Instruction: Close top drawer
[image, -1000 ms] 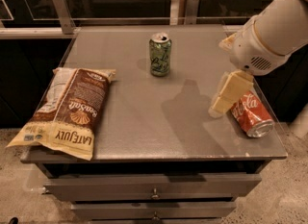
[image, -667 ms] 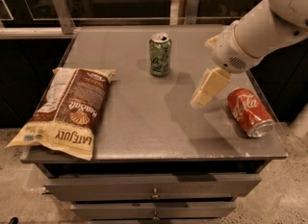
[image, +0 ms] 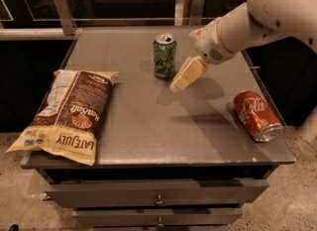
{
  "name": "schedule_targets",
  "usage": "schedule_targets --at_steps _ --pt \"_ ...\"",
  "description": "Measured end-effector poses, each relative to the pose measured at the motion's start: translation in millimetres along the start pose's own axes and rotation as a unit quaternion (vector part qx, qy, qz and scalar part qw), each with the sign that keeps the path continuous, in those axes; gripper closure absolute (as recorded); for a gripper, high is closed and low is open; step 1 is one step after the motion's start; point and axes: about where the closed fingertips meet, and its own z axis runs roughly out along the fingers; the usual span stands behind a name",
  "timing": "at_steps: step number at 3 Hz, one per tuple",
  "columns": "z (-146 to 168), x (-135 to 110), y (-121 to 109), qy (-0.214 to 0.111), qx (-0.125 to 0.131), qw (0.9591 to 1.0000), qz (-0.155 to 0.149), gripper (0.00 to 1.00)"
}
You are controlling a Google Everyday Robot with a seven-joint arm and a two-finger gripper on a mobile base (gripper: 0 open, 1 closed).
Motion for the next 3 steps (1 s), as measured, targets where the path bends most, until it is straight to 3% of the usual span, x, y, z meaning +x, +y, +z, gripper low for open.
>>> schedule_targets --at_steps 1,3 --pt "30.9 -24.5 -15.5 -0.045 -0.011 0.9989 0.002 0.00" --pt "83.2 -48.0 -33.1 -0.101 -0.053 0.9933 0.017 0.43"
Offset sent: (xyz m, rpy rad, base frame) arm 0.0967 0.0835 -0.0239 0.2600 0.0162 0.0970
